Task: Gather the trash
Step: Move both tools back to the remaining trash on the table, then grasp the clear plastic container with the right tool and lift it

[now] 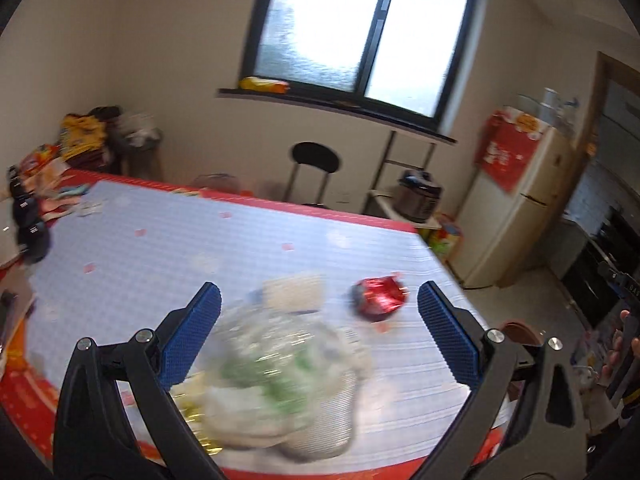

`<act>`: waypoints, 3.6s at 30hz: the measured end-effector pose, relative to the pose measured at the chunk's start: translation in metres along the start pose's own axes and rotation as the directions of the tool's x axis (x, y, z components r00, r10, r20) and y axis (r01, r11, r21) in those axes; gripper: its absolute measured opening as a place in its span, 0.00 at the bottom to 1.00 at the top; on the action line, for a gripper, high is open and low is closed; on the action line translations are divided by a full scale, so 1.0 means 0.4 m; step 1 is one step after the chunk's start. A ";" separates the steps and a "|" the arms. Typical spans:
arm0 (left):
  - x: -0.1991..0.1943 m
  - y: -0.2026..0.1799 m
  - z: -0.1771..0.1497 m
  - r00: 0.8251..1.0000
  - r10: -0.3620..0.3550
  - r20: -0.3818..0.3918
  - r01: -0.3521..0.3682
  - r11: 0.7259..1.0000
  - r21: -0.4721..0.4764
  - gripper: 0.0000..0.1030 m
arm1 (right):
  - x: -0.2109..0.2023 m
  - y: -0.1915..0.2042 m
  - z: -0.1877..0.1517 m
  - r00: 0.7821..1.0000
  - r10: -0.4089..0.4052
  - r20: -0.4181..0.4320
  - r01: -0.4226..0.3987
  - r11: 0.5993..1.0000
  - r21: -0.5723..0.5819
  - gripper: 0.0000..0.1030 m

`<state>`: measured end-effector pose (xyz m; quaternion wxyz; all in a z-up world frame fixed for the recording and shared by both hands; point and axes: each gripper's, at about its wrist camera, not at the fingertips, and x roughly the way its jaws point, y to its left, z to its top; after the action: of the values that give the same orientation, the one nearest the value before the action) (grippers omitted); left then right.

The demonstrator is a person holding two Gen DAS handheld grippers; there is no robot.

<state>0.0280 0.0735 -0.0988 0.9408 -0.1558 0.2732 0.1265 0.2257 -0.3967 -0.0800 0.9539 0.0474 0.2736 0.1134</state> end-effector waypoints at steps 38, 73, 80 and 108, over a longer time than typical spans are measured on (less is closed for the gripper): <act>0.161 0.325 -0.187 0.924 -0.268 -0.271 0.259 0.963 -0.070 0.93 | 0.203 0.790 -0.309 0.888 0.264 -0.377 -0.323 0.941 -0.101 0.95; 0.230 0.381 -0.248 0.886 -0.320 -0.336 0.286 0.947 -0.150 0.82 | 0.424 0.839 -0.405 0.761 0.505 -0.408 -0.394 0.859 0.328 0.24; 0.228 0.327 -0.241 0.864 -0.366 -0.345 0.355 0.930 -0.098 0.83 | 0.385 0.818 -0.362 0.734 0.598 -0.320 -0.450 0.783 0.430 0.18; 0.239 0.184 -0.236 0.796 -0.453 -0.402 0.487 0.873 -0.019 0.91 | 0.235 0.725 -0.212 0.736 0.671 -0.086 -0.585 0.695 0.418 0.14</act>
<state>0.0375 0.1214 -0.2438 0.8736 -0.2007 0.4146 -0.1569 0.2028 -0.0905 -0.1557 0.7915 0.3007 0.3657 0.3865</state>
